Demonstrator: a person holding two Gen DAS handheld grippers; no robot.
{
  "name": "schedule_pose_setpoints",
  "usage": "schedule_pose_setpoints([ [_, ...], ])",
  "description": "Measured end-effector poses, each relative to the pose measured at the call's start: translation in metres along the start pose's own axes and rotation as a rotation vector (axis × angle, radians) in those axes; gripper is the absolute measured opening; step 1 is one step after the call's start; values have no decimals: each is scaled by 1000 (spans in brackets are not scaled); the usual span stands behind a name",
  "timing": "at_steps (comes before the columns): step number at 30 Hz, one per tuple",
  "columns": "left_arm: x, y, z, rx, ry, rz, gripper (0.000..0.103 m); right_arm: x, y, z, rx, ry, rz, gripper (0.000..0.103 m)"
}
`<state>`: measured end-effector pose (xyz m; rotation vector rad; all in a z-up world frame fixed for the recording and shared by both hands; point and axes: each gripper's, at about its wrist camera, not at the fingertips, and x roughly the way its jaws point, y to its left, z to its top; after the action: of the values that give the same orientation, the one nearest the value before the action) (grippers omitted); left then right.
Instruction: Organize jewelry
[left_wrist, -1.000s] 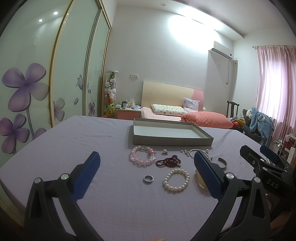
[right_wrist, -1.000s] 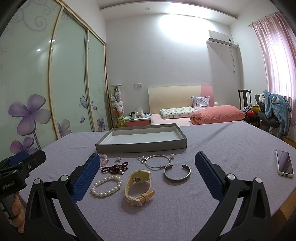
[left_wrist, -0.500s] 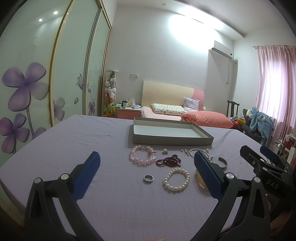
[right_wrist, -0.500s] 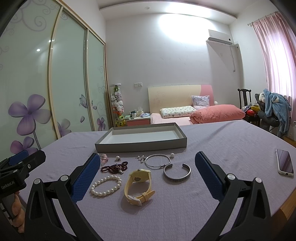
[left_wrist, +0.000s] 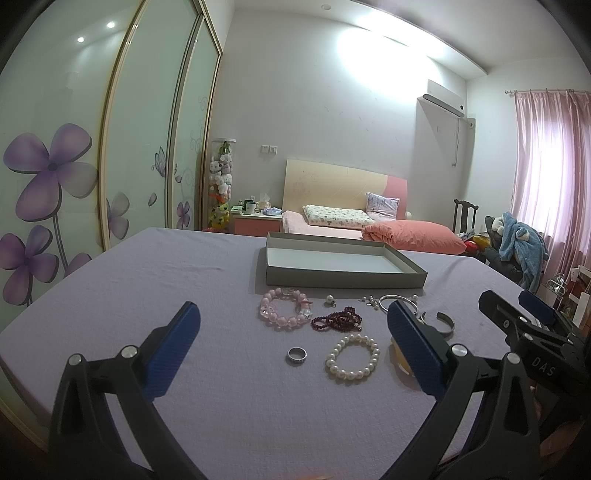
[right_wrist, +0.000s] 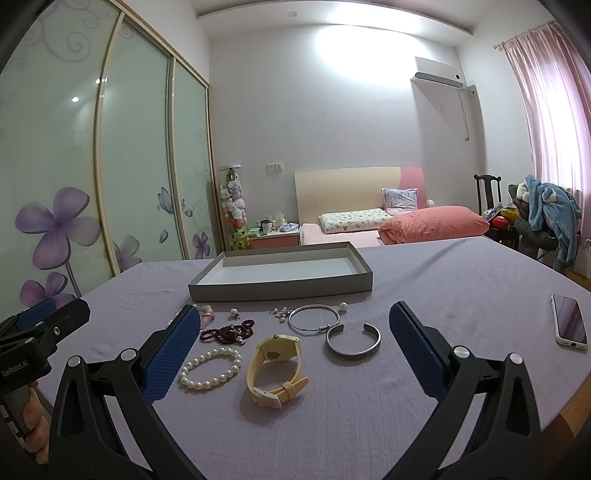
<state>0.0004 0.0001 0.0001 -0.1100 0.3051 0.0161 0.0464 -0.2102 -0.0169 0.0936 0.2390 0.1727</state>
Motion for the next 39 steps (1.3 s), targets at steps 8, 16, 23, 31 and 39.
schedule_pose_setpoints([
  [8,0,0,0,0,2,1,99,0,1,-2,0,2,0,101],
  [16,1,0,0,0,3,1,99,0,1,-2,1,3,0,101],
  [23,3,1,-1,-1,4,1,99,0,1,-2,2,4,0,101],
  [31,4,2,-1,-1,5,2,99,3,-1,-2,2,5,0,101],
  [39,4,2,-1,-2,6,1,99,3,0,-3,3,7,0,101],
])
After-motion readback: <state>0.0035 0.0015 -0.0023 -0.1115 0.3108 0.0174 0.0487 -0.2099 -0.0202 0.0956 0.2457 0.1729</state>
